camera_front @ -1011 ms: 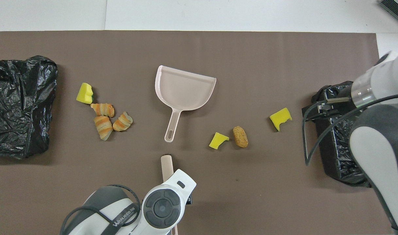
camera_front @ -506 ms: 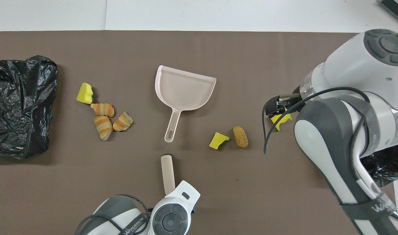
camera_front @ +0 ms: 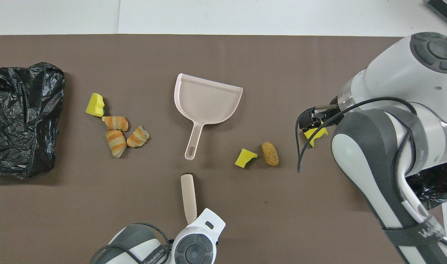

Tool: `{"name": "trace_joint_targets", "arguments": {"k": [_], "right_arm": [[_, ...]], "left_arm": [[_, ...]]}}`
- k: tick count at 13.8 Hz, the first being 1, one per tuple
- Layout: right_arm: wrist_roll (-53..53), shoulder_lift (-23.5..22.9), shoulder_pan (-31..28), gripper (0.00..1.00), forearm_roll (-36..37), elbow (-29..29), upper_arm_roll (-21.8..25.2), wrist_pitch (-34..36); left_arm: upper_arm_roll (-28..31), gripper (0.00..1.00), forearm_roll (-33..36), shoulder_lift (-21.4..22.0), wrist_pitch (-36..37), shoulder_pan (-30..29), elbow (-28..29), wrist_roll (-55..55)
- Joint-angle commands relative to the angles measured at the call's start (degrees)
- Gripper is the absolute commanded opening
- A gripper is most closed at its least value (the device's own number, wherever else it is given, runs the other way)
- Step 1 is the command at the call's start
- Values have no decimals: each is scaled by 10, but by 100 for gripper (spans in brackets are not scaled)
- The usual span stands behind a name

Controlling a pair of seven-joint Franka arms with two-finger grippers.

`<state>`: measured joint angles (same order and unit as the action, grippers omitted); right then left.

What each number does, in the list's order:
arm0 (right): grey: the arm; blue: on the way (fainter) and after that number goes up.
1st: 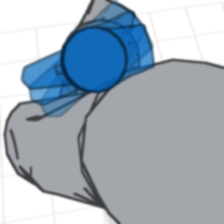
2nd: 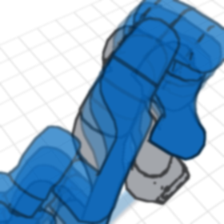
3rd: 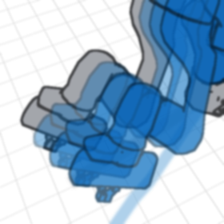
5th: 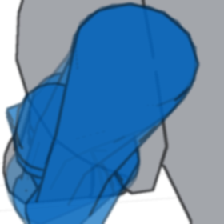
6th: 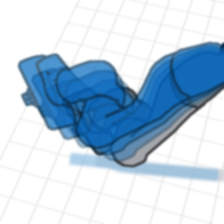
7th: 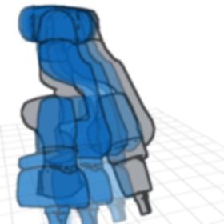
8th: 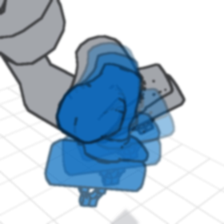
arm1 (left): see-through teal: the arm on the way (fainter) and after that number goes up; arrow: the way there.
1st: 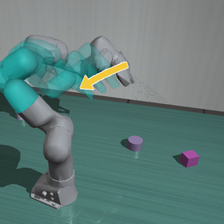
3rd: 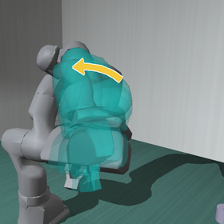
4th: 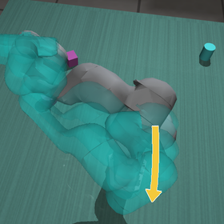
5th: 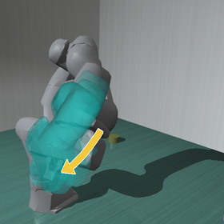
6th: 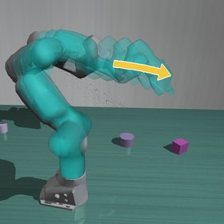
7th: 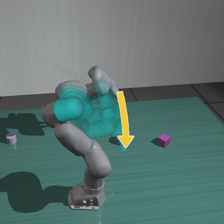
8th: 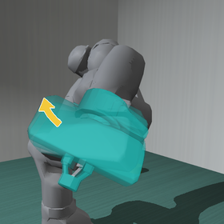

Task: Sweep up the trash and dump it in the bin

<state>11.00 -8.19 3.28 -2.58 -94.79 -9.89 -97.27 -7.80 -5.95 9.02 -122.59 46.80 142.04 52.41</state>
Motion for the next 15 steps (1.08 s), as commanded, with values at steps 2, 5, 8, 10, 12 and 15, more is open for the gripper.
{"name": "trace_joint_targets", "arguments": {"k": [2,5,8,10,12,15], "right_arm": [[10,7,-6,100,-7,-10,-3,-9],[10,8,-5,100,-7,-14,-3,-10],[10,9,-5,100,-7,-17,-3,-16],[13,9,-5,100,-7,-22,-3,-23],[21,9,0,100,-8,-34,-3,-53],[98,-6,45,100,-8,-36,-3,-98]], "left_arm": [[10,0,-10,14,-4,12,13,-1],[12,0,-10,12,2,-1,12,-61],[16,0,-10,17,86,-54,-23,-205],[18,0,-10,35,141,-113,-56,-278],[20,0,-9,55,185,-170,-83,-338],[19,0,35,60,218,-268,-118,-402]]}}
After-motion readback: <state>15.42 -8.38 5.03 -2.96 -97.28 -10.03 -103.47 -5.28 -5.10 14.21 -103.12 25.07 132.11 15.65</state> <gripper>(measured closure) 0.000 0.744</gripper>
